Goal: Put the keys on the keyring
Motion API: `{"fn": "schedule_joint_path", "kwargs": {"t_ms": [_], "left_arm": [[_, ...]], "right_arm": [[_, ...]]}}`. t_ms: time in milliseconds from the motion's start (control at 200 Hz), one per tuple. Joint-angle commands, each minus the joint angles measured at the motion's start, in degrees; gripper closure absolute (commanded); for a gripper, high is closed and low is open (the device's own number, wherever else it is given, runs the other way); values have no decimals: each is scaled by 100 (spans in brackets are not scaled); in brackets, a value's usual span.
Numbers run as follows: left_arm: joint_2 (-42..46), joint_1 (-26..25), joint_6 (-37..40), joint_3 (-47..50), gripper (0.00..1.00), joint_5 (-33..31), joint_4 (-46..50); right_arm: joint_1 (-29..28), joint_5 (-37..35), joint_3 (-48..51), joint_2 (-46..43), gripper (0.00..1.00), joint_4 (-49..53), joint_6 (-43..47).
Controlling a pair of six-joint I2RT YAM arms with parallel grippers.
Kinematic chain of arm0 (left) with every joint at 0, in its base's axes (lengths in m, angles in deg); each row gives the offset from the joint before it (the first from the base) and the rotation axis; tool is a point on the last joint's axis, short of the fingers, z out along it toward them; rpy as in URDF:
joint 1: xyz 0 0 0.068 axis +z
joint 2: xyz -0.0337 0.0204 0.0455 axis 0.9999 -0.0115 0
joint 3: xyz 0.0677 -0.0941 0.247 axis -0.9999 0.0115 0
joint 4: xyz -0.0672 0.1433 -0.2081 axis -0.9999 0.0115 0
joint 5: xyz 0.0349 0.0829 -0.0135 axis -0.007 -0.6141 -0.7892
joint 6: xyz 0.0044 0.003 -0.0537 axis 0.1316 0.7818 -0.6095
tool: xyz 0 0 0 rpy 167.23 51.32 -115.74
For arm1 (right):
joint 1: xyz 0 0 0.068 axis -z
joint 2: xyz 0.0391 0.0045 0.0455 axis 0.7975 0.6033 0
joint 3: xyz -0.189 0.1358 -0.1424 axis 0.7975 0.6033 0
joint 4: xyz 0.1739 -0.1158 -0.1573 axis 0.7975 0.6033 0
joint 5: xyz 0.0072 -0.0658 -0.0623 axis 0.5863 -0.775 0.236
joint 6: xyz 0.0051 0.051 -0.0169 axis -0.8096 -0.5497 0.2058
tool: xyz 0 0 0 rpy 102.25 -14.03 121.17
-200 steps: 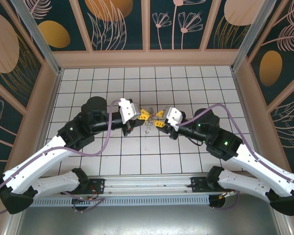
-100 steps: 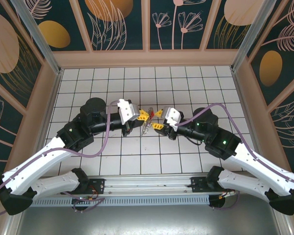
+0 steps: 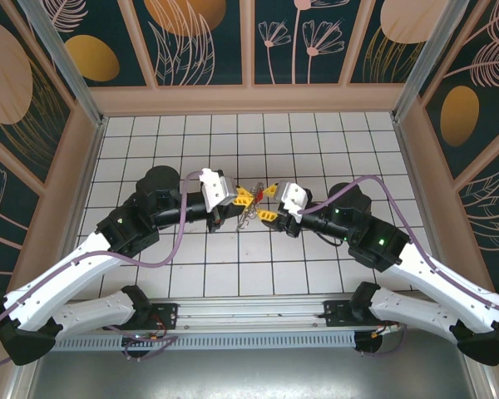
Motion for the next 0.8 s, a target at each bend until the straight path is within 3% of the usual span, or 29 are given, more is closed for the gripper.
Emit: {"fn": "schedule_joint_path", "kwargs": {"t_ms": [0,90,235,330,796], "left_arm": [[32,-5,-92,17,100,149,-314],[32,-6,-98,17,100,153,-327],[24,-6,-96,8,100,105,-336],[32,-7,-107,8,100,72,-341],[111,-2,-310,153,100,185,-707]], "right_arm": [[19,227,-23,-25,57,-325,75],[19,329,-14,-21,62,-287,74],[19,344,-7,3,83,-253,75],[19,361,-11,-9,90,-240,74],[19,511,-29,158,100,-177,84]]}}
